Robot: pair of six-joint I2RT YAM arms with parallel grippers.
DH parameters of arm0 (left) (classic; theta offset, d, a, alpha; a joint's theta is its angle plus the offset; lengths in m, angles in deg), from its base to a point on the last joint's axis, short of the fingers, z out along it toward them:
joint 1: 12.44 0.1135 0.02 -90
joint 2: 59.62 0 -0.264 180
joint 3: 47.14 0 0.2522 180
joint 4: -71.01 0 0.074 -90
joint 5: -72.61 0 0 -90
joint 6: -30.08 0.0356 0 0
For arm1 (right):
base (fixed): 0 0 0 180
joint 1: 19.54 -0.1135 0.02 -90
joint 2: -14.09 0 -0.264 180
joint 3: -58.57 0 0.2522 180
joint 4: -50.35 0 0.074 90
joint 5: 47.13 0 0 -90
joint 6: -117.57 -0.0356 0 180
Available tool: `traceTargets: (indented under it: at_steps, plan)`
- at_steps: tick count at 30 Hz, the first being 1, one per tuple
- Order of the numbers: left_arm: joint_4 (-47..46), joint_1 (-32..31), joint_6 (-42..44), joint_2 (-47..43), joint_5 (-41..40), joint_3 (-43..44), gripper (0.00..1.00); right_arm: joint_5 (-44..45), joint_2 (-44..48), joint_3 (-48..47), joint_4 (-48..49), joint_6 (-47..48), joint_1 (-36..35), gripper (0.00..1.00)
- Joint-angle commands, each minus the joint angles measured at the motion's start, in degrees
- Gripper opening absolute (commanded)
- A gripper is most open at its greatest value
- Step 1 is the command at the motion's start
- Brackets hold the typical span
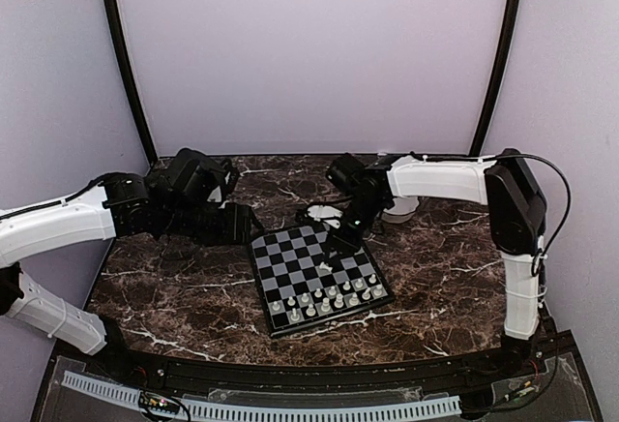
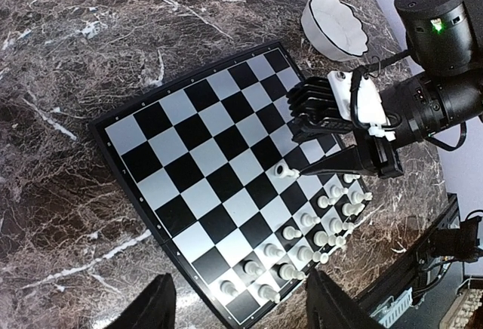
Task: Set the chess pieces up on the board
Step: Pick up the rook from the chessboard, then pass from the right arm to the left
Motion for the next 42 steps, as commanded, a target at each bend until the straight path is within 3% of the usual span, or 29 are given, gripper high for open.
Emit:
traceTargets:
  at_steps: [1,14,28,37,42]
  plan:
    - [-0.79,-0.37,0.51,-0.78,-0.12,-0.01,0.61,-0.08,1.74,2.22,1.55,-0.63,-1.07,0.39]
    - [-0.68,-0.83,-0.41,-1.19,-1.02,-0.38,0.62,8.28,1.25,6.21,4.66,0.42,-3.98,0.38]
    - [-2.56,-0.84,1.29,-1.61,-1.83,-1.98,0.61,8.69,2.54,6.37,3.47,2.03,-3.69,0.05]
    - [-11.91,-0.73,-1.95,-0.44,1.73,-5.59,0.63,-0.68,9.32,0.99,-3.1,6.43,-2.12,0.04]
    - [-28.63,0.15,-7.86,0.41,9.95,-10.91,0.63,-4.94,12.72,-0.7,-3.69,7.12,-2.12,0.04]
